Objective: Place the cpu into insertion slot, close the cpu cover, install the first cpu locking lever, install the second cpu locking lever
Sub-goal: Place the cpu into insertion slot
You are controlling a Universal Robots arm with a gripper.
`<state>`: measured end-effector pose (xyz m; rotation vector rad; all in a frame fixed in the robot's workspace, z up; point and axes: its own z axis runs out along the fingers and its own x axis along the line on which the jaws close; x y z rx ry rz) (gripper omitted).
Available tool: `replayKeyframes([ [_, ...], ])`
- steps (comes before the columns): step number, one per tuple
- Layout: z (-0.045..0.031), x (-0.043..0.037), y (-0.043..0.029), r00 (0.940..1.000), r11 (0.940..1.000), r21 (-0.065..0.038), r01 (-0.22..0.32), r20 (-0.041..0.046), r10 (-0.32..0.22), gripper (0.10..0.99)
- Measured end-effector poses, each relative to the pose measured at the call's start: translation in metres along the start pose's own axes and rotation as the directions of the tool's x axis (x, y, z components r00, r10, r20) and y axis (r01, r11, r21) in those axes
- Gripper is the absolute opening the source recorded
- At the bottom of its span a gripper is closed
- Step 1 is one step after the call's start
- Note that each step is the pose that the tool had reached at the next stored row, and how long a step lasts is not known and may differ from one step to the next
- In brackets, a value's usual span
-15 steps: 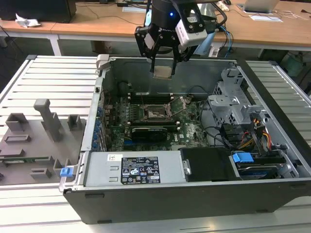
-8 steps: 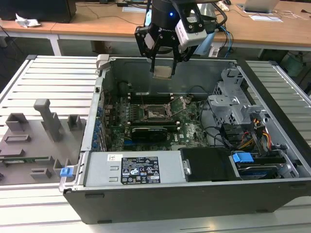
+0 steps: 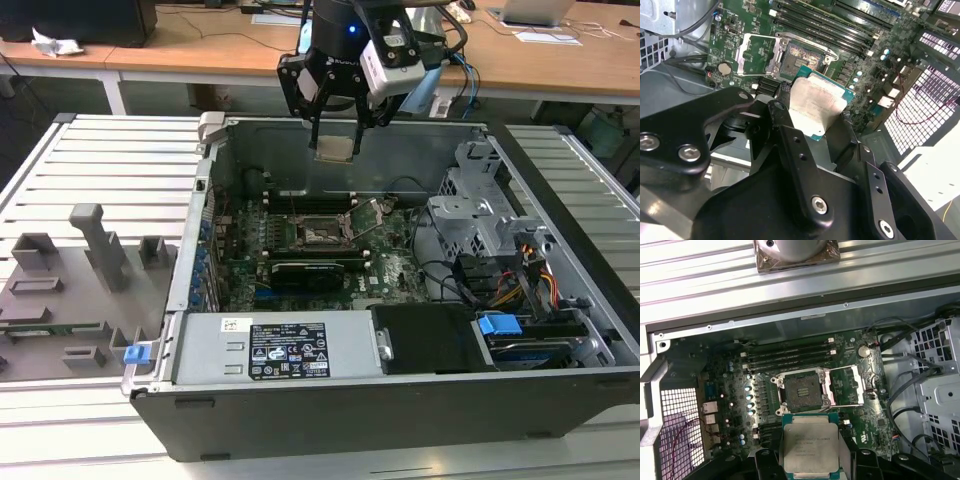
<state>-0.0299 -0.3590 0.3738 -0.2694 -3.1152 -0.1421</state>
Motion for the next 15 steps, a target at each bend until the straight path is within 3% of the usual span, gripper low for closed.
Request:
replayKeyframes([
  [15, 0.0000, 0.0000, 0.0000, 0.9999, 0.9999, 0.000, -0.013, 0.0012, 0.013, 0.529],
])
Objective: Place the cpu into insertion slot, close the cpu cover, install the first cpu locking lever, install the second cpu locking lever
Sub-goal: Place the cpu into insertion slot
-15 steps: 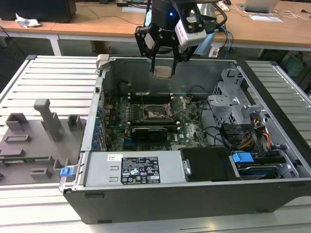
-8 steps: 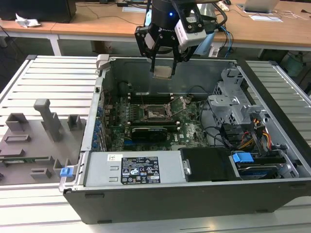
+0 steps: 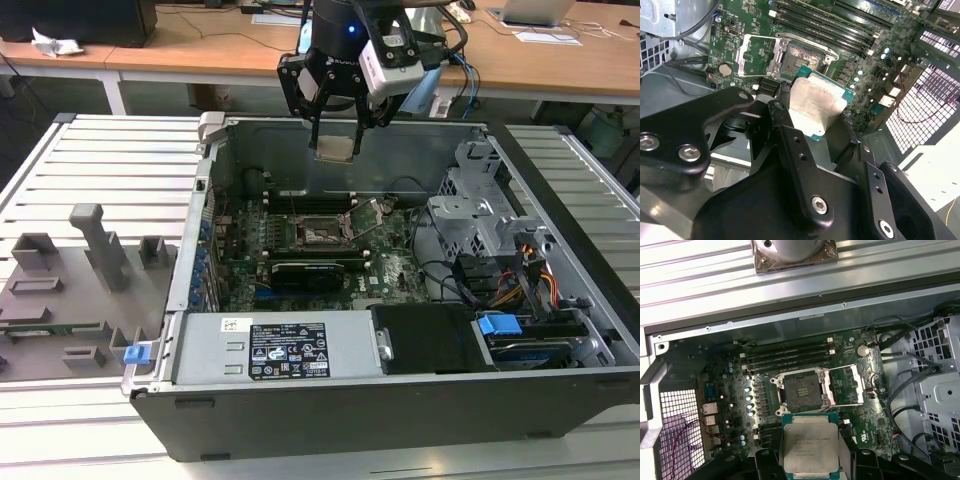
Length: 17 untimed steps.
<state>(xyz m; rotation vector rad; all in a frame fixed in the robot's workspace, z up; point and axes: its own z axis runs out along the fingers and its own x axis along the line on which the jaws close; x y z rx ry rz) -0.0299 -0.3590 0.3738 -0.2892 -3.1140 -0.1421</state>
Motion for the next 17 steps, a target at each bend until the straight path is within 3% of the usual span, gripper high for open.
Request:
replayKeyframes([
  [17, 0.0000, 0.0000, 0.0000, 0.9998, 0.9998, 0.000, -0.019, 0.0017, 0.019, 0.529],
])
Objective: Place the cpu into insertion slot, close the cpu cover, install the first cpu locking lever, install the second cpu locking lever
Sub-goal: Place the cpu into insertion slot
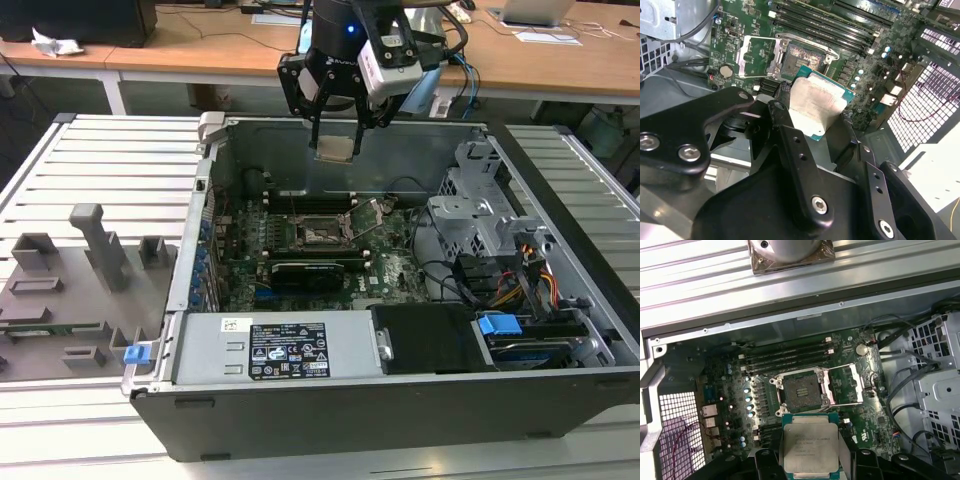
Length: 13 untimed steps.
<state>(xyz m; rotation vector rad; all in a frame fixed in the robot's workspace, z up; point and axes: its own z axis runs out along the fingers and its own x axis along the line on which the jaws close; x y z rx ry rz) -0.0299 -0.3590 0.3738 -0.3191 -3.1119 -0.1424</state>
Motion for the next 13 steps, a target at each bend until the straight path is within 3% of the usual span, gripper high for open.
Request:
replayKeyframes([
  [13, 0.0000, 0.0000, 0.0000, 0.9999, 0.9999, 0.000, -0.016, 0.0014, 0.016, 0.529],
])
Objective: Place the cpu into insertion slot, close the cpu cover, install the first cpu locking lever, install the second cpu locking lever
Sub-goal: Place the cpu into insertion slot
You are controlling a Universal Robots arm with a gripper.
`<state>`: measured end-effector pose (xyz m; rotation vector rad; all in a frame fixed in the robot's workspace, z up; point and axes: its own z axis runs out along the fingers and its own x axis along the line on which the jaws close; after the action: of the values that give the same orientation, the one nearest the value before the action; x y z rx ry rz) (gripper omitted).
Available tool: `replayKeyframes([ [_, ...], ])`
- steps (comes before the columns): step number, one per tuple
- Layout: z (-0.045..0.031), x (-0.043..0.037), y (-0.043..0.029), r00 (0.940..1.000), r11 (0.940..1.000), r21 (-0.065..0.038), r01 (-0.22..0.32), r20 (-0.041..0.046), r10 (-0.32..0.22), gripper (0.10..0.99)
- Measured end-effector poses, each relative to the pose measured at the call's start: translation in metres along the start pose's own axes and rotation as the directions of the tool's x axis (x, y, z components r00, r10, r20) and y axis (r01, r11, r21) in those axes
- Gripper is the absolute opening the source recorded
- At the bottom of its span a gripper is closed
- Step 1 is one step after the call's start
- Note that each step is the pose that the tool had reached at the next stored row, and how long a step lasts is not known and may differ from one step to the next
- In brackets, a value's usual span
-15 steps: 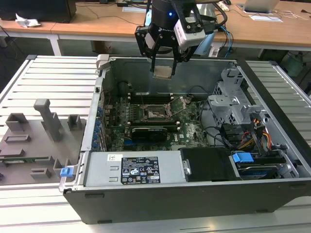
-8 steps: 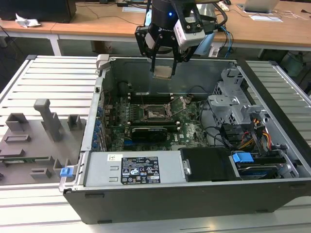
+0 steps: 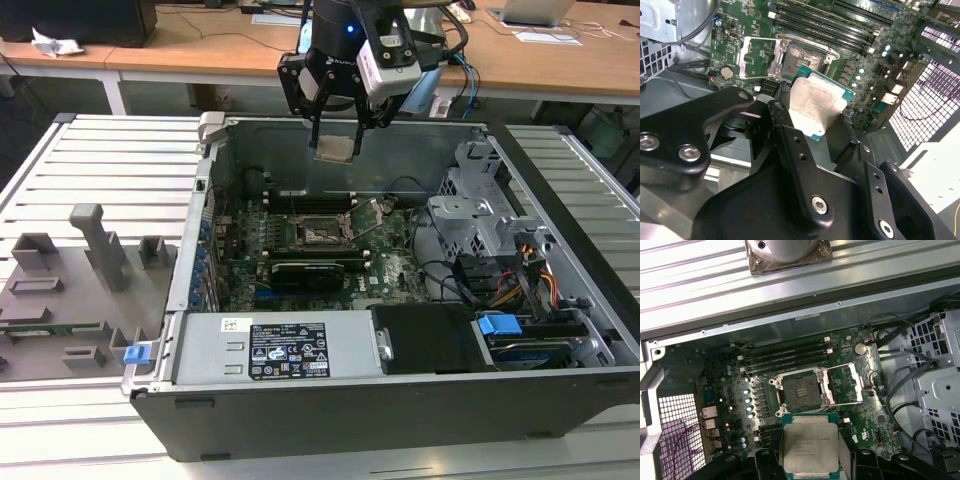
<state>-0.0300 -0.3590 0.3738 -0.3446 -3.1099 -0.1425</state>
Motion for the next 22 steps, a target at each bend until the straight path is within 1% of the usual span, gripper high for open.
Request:
replayKeyframes([
  [22, 0.0000, 0.0000, 0.0000, 0.9997, 0.9997, 0.000, -0.024, 0.0022, 0.024, 0.529],
])
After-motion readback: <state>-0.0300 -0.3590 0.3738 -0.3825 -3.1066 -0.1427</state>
